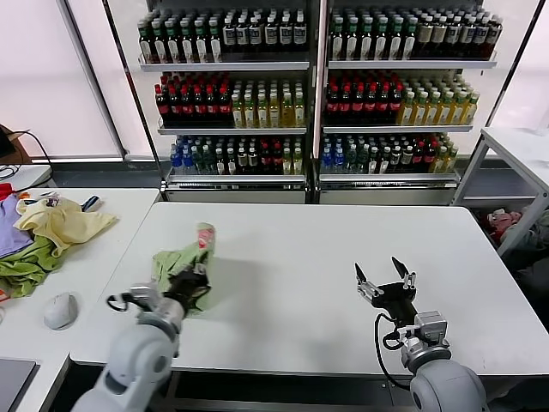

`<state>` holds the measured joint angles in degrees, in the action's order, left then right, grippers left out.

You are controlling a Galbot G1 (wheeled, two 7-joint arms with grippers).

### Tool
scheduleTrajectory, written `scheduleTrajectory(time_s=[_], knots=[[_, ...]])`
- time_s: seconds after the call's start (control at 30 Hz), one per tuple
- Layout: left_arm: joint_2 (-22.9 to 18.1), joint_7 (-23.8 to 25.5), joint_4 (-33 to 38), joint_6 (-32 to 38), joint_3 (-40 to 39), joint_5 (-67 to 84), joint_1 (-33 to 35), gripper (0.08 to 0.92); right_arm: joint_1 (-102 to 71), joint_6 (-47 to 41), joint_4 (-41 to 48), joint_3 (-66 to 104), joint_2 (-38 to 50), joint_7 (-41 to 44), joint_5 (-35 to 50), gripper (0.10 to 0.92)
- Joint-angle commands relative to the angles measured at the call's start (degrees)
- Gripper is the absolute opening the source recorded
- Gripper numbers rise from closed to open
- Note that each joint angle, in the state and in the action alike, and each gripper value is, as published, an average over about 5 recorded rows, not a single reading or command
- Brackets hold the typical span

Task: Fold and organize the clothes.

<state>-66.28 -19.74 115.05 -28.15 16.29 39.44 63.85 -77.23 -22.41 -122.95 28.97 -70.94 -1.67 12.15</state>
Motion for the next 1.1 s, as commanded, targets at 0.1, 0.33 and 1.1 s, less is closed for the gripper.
scheduleTrajectory(time_s=[0.1, 0.33, 1.1], knots=[[-10.83, 2.11, -10.75, -1.0, -23.27, -19.96, -9.64, 0.141, 0.63, 0.29, 0.16, 0.05, -0.63, 0.01, -0.44, 0.823], [-12.41, 3.88, -9.44, 3.64, -21.23, -10.55, -9.39, 0.191, 2.25, 0.21, 1.08, -1.74, -0.71, -0.55, -0.63, 0.823], [-2.44, 2.58, 1.8, 13.42, 3.34, -14.58, 8.94, 0.811, 19.45, -3.62, 27.53, -24.18, -14.35, -17.53, 3.06, 0.823]])
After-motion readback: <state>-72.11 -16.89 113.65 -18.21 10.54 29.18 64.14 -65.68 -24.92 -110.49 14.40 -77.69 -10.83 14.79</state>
